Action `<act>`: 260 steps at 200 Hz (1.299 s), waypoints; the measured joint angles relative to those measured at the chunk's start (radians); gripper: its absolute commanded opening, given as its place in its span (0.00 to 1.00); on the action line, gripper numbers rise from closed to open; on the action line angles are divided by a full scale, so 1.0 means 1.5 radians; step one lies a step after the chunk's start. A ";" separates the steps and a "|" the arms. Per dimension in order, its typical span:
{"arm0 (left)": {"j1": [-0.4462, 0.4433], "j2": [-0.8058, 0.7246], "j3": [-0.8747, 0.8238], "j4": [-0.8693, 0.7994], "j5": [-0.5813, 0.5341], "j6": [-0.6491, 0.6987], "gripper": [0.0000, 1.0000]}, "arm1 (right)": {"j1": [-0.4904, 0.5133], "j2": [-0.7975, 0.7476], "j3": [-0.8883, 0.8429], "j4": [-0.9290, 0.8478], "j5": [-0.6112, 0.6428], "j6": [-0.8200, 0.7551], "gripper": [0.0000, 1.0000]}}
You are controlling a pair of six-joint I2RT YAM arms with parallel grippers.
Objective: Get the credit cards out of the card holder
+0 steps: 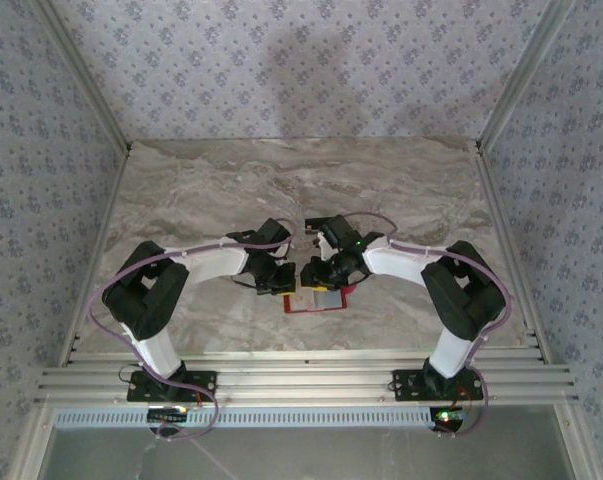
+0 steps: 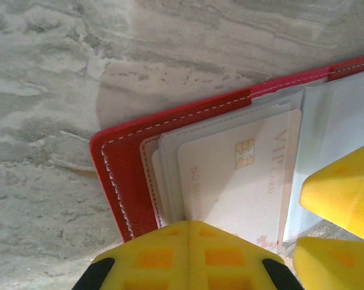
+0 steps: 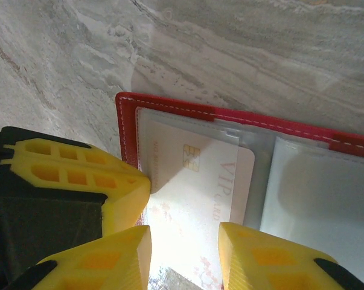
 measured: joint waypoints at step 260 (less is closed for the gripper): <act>0.000 0.000 0.000 -0.001 -0.001 0.000 0.03 | 0.000 -0.009 -0.004 -0.049 0.065 -0.008 0.33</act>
